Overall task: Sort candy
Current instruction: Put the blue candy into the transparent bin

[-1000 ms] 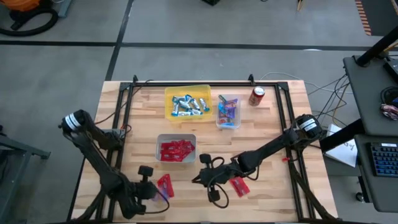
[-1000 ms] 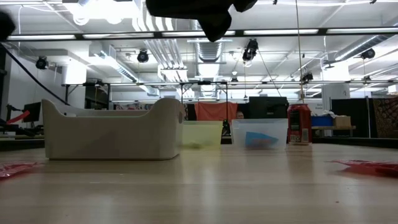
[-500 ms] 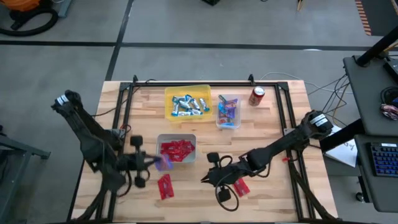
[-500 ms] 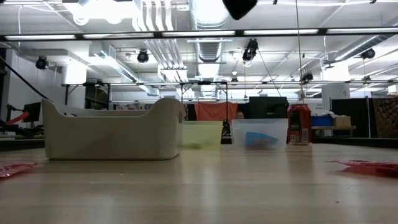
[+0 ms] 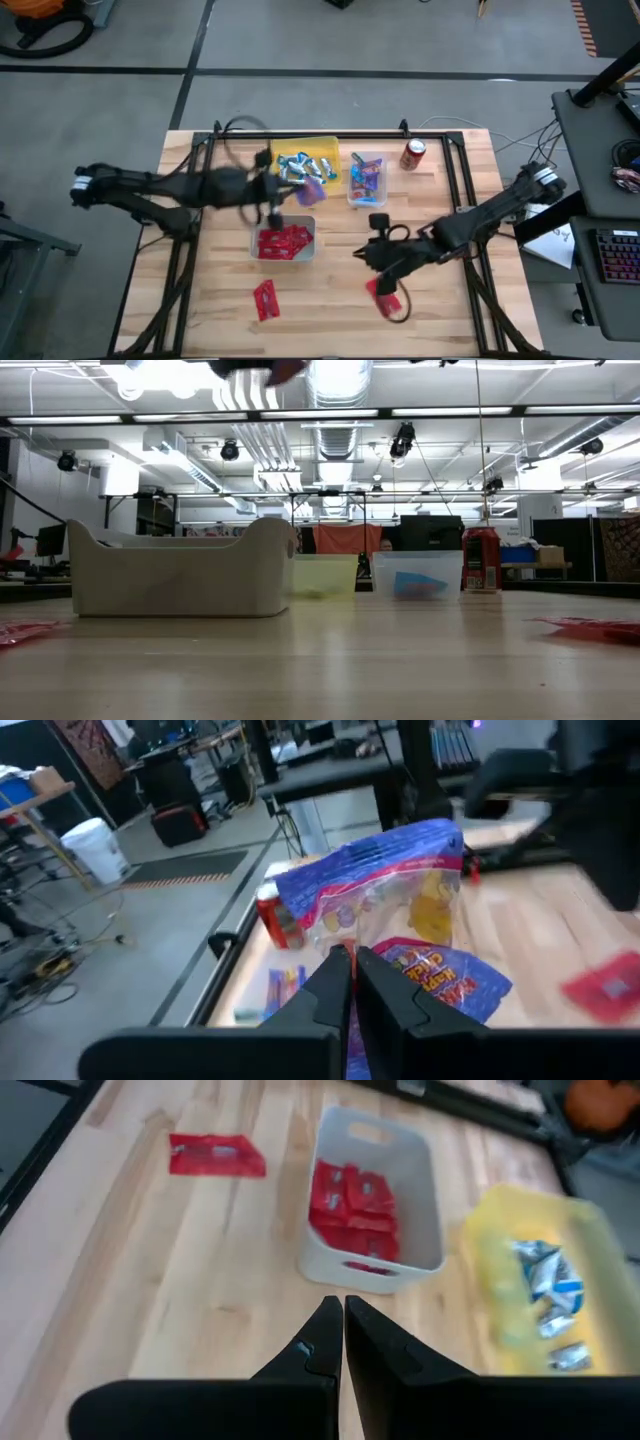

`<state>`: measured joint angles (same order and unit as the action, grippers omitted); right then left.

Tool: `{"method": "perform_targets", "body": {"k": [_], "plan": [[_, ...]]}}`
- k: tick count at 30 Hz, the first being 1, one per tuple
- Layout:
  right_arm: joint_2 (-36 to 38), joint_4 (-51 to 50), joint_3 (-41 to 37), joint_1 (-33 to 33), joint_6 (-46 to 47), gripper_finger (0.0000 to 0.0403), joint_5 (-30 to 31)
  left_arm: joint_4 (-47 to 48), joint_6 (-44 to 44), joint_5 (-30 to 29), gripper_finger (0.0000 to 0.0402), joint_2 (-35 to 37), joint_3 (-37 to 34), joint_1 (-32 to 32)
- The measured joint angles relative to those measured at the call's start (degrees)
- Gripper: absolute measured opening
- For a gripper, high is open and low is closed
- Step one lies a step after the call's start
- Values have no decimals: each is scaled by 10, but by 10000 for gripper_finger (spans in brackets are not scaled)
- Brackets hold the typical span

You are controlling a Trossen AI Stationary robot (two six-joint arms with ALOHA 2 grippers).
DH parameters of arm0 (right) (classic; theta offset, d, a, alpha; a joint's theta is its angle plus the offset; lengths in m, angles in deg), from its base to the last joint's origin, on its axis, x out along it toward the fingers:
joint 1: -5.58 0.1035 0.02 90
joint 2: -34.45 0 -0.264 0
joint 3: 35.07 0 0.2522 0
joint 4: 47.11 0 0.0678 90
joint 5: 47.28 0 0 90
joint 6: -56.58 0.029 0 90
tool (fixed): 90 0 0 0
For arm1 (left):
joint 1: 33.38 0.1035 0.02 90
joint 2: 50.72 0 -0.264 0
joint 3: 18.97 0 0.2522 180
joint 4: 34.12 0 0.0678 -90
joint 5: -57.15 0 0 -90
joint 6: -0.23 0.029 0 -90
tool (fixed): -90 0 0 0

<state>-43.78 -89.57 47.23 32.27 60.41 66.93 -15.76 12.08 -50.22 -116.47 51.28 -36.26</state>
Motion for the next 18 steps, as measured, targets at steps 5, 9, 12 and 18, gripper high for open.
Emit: {"method": "perform_targets", "body": {"k": [5, 9, 12, 18], "plan": [[72, 38, -55, -17, -35, 9, 0, -135, 7, 114, 0, -86, 0, 96], [121, 102, -114, -31, -48, 9, 0, -218, 9, 121, 0, -162, 0, 130], [149, 136, -154, -38, -49, 9, -1, -253, 14, 124, 0, -204, 0, 144], [176, 196, -200, -46, -49, 9, -1, -316, 7, 124, 0, -258, 0, 157]]}}
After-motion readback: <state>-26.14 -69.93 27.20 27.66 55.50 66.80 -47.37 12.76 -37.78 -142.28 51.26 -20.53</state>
